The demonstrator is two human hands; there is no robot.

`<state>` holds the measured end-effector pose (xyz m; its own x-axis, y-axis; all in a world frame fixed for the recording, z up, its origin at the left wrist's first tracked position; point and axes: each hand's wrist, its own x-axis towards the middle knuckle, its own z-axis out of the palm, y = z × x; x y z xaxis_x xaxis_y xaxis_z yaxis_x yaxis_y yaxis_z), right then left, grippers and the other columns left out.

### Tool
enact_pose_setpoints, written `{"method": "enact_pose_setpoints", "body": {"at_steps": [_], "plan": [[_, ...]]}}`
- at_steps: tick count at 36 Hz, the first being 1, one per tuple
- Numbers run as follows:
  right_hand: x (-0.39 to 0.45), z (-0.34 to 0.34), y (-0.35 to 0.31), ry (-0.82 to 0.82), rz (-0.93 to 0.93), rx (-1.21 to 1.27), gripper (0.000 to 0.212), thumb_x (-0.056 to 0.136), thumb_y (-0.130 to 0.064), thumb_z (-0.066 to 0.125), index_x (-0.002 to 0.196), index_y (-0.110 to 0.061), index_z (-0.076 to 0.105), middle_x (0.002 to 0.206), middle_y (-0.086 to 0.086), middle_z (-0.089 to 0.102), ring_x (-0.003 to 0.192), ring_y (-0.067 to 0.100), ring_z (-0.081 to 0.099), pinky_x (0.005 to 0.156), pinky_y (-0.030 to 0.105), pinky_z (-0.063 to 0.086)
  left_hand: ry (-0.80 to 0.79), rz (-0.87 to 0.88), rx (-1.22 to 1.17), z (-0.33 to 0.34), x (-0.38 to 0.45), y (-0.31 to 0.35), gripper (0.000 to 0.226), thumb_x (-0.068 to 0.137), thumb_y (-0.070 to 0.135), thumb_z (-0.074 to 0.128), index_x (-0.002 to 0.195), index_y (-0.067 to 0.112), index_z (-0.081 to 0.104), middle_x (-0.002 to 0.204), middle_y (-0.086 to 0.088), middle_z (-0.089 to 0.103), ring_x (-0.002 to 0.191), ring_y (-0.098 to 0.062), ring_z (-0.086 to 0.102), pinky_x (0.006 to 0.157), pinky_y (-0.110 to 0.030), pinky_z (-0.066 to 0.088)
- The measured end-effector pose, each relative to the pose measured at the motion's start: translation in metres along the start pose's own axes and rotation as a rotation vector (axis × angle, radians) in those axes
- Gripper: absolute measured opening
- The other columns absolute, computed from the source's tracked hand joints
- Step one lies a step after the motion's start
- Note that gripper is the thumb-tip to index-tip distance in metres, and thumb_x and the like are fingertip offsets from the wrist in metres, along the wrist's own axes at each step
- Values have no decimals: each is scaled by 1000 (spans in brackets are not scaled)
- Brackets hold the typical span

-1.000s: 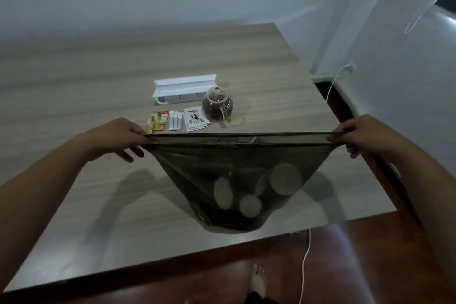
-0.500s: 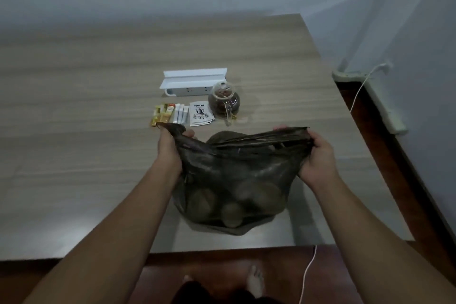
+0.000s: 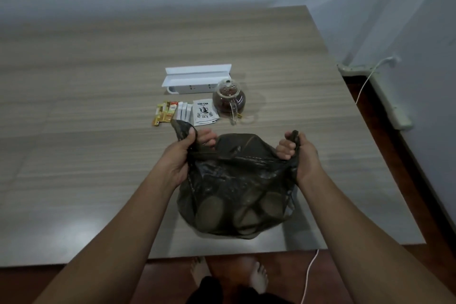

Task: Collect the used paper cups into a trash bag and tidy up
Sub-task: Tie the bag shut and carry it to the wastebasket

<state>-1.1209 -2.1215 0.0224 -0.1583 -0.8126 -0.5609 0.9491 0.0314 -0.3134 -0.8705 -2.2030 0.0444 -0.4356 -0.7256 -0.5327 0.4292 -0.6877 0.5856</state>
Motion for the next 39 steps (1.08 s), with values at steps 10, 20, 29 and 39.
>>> {"method": "enact_pose_setpoints", "body": {"at_steps": [10,20,29,39], "plan": [[-23,-4,7,-105,38,-242,42,83,-9,51,120,10,55,94,15,61,70,13,55,57,18,49,121,117,-180,-3,8,2,55,95,64,35,71,16,49,37,7,25,27,-5,21,32,-17,18],[-46,5,17,-161,-217,-291,63,103,-44,29,63,-12,65,110,21,71,107,26,68,87,42,54,81,104,-76,-15,7,1,33,103,32,40,97,7,60,57,3,48,39,-4,39,37,-14,32],[-37,22,31,15,-296,-234,51,87,-62,48,60,-18,50,48,0,47,48,18,59,56,27,56,156,131,-61,-15,7,0,45,96,55,41,79,15,54,36,5,33,38,-14,53,62,-33,58],[-29,7,50,-157,-43,-212,38,80,-24,56,104,2,68,78,11,67,74,22,67,72,32,56,89,32,73,-18,4,11,43,97,46,46,91,7,62,48,6,30,37,-7,27,38,-21,23]]}}
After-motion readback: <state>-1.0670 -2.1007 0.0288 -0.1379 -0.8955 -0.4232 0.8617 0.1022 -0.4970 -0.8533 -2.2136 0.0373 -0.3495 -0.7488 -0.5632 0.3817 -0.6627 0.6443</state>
